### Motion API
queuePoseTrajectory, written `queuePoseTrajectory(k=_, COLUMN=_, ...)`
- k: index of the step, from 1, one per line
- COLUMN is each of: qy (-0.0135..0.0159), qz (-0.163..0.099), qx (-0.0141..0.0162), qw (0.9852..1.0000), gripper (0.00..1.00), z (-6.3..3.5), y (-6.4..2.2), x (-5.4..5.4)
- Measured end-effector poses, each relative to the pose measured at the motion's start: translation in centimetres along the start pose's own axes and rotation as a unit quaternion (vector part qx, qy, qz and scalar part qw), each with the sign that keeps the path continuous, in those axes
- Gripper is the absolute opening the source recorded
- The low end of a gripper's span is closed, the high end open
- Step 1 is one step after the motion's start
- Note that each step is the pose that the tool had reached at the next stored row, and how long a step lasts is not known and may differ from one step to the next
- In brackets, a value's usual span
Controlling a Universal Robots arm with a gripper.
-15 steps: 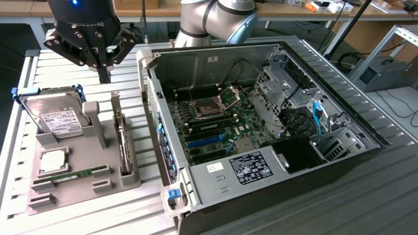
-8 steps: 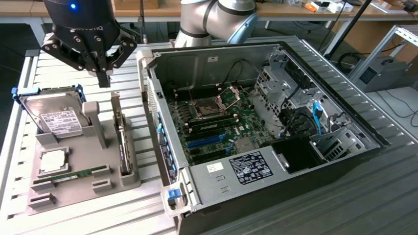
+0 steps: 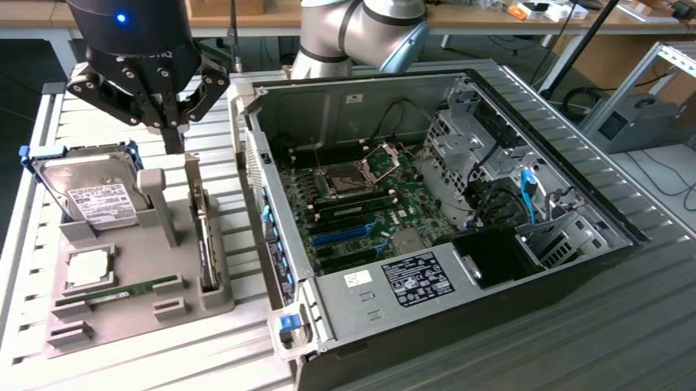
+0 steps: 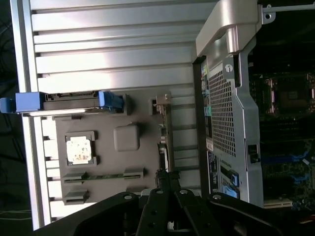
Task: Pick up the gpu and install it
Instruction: 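Reach for the gpu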
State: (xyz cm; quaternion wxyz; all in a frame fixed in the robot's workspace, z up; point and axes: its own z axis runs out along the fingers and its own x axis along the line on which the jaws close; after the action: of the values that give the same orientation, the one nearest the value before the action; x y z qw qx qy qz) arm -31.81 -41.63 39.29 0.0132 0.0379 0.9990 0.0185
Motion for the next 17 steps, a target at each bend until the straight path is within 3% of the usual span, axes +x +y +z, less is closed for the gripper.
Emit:
queuePoseTrajectory(k=6, qy=0.0, qz=0.0, qx=0.0004, qw=1.0, gripper=0.11, z=-0.04, y=-0.92, x=-0.1)
queuePoseTrajectory(k=17, qy=-0.0006, qz=0.0, qx=0.0077, qw=1.0, gripper=0.11, z=-0.05, y=-2.04, x=-0.1)
